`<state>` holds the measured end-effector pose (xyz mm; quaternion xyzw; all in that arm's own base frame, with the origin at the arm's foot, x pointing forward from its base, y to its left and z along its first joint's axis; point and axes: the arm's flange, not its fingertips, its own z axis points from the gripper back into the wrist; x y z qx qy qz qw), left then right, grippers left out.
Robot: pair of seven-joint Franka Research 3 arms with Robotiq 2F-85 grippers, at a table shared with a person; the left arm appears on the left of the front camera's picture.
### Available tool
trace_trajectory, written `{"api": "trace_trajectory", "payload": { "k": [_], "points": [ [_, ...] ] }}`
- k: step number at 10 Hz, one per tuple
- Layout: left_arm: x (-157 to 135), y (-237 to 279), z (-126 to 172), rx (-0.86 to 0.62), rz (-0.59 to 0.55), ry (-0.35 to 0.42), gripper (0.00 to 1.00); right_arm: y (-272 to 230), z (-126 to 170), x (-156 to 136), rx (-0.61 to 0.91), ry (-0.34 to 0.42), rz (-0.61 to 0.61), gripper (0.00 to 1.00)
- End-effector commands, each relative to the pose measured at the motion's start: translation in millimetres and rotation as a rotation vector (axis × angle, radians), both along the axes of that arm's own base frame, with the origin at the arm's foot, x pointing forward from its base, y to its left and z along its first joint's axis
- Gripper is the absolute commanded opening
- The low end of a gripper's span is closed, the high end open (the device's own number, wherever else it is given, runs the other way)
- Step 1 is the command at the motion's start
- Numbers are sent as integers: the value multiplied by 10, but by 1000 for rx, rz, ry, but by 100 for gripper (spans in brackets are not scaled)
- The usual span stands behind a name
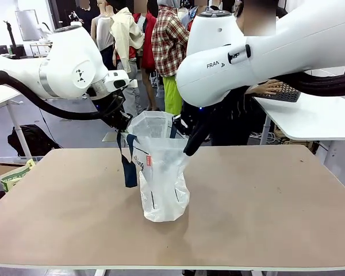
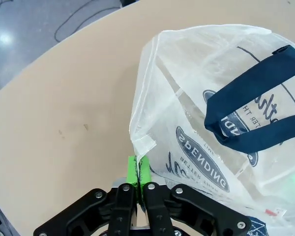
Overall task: Transfer purchased items from the store into the shopping bag.
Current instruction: Open the Reusable shopping bag in the center of the table, then move the Reusable shopping bag to the right side of the table.
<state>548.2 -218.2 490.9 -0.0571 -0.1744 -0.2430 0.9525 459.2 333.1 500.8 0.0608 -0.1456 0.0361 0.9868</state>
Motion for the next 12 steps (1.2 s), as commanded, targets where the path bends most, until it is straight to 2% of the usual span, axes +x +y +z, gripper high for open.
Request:
{"api": "trace_trajectory", "payload": {
  "k": [1, 12],
  "points": [
    [-3, -5, 4, 0, 0, -1, 0, -75, 60, -4, 14, -23, -23, 0],
    [-3, -5, 4, 0, 0, -1, 0, -75, 60, -4, 14, -23, -23, 0]
  ]
}}
